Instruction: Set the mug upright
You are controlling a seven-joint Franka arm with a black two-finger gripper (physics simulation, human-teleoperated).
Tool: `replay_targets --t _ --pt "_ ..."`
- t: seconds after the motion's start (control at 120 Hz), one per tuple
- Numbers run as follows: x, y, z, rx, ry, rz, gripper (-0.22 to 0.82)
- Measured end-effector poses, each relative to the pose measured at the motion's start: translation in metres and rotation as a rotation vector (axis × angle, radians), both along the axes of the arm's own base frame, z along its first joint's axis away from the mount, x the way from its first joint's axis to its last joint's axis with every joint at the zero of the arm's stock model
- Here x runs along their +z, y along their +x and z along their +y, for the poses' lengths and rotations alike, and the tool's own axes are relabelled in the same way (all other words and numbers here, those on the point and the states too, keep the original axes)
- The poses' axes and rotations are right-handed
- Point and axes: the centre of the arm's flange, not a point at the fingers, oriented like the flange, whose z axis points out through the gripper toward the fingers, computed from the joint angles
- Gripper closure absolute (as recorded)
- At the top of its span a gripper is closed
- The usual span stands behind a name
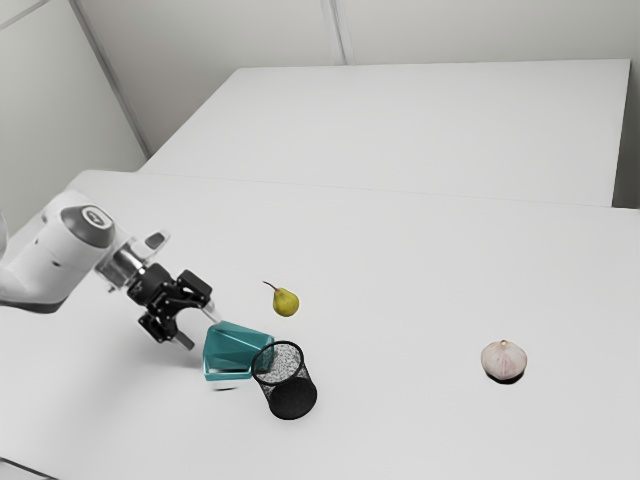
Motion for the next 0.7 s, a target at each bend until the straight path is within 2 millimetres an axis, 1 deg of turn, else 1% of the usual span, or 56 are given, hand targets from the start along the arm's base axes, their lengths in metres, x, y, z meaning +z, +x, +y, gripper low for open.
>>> replay_targets --t 0.075,0.133,0.333,0.358,0.392,0.442,0.508,0.55,0.617,0.7 --pt "-0.004 0.002 -0.005 -0.002 -0.009 -0.004 0.03" --pt "-0.006 0.004 -0.012 -0.01 -0.018 -0.008 0.03" --pt "-0.013 0.011 -0.054 -0.07 -0.049 -0.017 0.05" --pt "-0.013 0.012 -0.058 -0.076 -0.051 -0.019 0.07" --pt "-0.011 0.013 -0.061 -0.081 -0.053 -0.024 0.12" --pt "-0.005 0.014 -0.062 -0.083 -0.053 -0.04 0.24" --pt "0.008 0.016 -0.062 -0.088 -0.049 -0.074 0.41" --pt "0.017 0.017 -0.061 -0.089 -0.044 -0.094 0.49" --pt "0.025 0.018 -0.061 -0.091 -0.038 -0.116 0.58" --pt "0.032 0.022 -0.063 -0.099 -0.031 -0.135 0.66"
